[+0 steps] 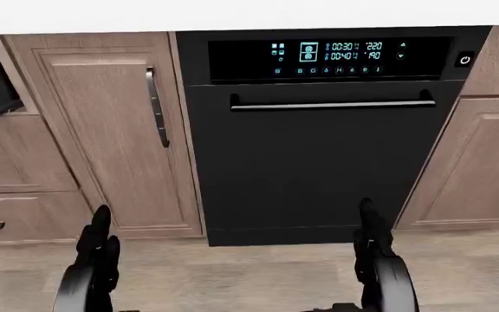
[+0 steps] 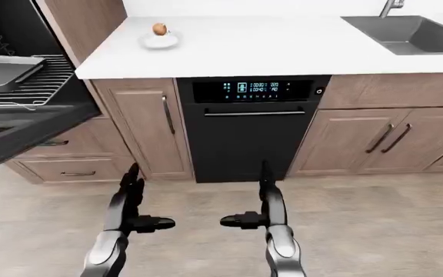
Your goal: Place the sweet potato on the rack of the oven.
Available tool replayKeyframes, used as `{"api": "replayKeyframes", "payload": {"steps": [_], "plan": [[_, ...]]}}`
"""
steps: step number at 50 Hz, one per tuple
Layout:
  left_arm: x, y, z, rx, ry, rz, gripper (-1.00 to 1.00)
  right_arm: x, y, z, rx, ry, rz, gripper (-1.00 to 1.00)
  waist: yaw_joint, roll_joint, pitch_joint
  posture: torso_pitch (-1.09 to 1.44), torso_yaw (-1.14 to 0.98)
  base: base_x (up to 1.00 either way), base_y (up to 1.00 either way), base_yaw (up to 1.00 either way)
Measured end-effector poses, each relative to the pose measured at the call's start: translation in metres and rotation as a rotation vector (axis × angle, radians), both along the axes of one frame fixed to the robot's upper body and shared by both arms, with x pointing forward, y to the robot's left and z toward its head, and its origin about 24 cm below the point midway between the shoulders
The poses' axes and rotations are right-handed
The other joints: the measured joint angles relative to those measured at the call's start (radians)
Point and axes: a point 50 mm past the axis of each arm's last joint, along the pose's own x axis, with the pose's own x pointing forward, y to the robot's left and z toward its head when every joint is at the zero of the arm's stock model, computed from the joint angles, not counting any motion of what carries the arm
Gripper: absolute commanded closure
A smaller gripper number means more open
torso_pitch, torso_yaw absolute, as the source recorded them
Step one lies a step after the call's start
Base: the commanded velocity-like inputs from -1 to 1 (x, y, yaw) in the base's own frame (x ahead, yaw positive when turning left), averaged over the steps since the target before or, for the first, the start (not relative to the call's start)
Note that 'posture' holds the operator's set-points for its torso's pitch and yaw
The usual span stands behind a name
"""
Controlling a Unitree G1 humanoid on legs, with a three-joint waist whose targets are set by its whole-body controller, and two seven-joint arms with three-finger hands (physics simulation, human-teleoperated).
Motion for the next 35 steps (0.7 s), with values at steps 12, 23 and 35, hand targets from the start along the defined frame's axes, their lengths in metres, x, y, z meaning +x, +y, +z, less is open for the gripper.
{"api": "replayKeyframes", "payload": {"steps": [12,23,35], "plan": [[-0.002,-0.010,-0.007,0.003,-0.046,-0.006,-1.00,0.004,0.001,0.007,-0.008,-0.064,0.015,-1.00,0.008,-0.008,-0.051,0.00,0.00,0.00,0.00,0.00],[0.004,-0.008,0.001,-0.005,-0.090,-0.001,-1.00,0.007,0.002,0.012,-0.017,-0.094,0.014,-1.00,0.007,-0.005,-0.074,0.00,0.00,0.00,0.00,0.00],[0.032,0.005,0.018,0.000,-0.115,0.044,-1.00,0.025,0.004,0.040,-0.030,-0.144,0.005,-1.00,0.007,-0.005,-0.072,0.00,0.00,0.00,0.00,0.00]]}}
